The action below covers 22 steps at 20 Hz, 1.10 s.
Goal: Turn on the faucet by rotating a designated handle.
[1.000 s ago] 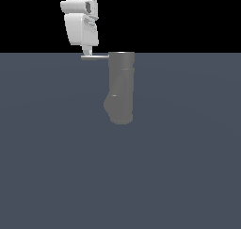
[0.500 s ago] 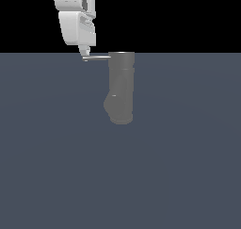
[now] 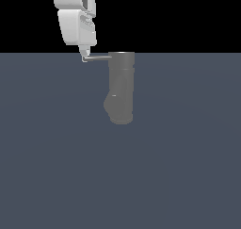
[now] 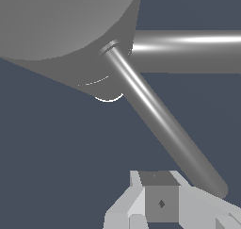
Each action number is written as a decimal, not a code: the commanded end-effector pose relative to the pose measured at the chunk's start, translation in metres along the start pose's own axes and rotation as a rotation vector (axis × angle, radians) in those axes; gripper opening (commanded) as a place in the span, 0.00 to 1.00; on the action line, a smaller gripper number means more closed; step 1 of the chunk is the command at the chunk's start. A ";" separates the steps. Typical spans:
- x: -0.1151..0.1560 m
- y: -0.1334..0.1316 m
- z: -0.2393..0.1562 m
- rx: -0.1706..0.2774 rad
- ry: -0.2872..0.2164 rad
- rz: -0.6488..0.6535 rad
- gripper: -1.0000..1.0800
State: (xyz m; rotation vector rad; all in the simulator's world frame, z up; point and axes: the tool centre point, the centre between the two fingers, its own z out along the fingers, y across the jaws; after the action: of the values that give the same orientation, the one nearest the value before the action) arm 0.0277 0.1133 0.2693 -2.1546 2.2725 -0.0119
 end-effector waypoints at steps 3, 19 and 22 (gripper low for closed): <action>0.016 0.011 0.000 -0.007 0.003 0.009 0.00; 0.050 0.045 -0.001 -0.010 0.002 0.011 0.00; 0.057 0.051 -0.001 -0.011 0.002 0.011 0.00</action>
State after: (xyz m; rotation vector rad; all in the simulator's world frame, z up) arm -0.0208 0.0728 0.2691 -2.1635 2.2683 -0.0055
